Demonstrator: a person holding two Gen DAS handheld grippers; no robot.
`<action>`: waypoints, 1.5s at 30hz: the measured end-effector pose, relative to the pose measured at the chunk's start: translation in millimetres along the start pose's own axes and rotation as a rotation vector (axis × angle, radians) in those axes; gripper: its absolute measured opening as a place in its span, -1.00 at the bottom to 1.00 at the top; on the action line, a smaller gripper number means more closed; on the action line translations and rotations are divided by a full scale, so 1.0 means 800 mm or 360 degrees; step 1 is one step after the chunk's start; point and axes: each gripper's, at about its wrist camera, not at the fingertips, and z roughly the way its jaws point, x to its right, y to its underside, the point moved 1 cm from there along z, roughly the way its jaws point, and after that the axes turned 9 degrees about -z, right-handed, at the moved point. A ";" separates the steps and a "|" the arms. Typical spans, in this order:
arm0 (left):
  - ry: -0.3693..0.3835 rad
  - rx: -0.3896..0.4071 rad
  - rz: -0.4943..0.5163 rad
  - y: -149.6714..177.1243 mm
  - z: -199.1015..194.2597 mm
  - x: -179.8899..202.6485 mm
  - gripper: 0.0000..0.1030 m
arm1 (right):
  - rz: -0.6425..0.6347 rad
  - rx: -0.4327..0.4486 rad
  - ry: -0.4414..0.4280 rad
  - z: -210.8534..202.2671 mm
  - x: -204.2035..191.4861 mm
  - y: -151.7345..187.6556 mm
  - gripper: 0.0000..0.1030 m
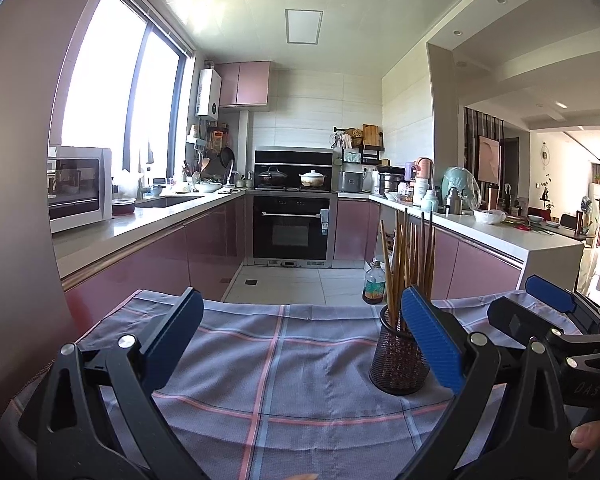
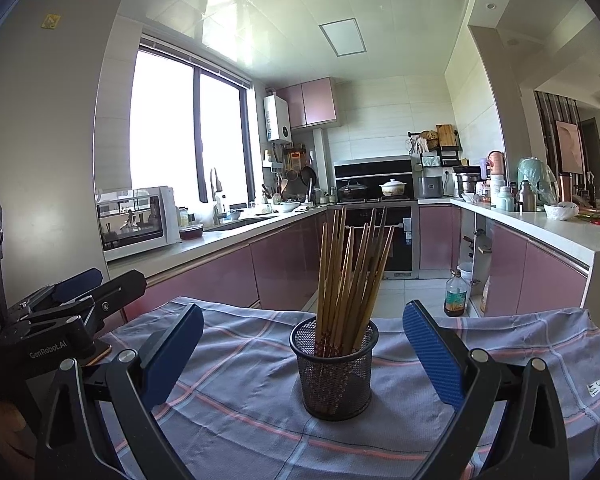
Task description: Organize utensils
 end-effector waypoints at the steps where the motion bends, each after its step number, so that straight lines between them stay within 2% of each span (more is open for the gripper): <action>1: 0.0000 0.0001 -0.0002 0.000 0.000 0.000 0.89 | 0.0000 0.0000 0.0000 0.000 0.000 0.000 0.88; 45: -0.0012 -0.0020 0.0008 0.004 0.008 0.001 0.89 | 0.0016 0.0003 -0.0012 -0.002 0.004 -0.002 0.88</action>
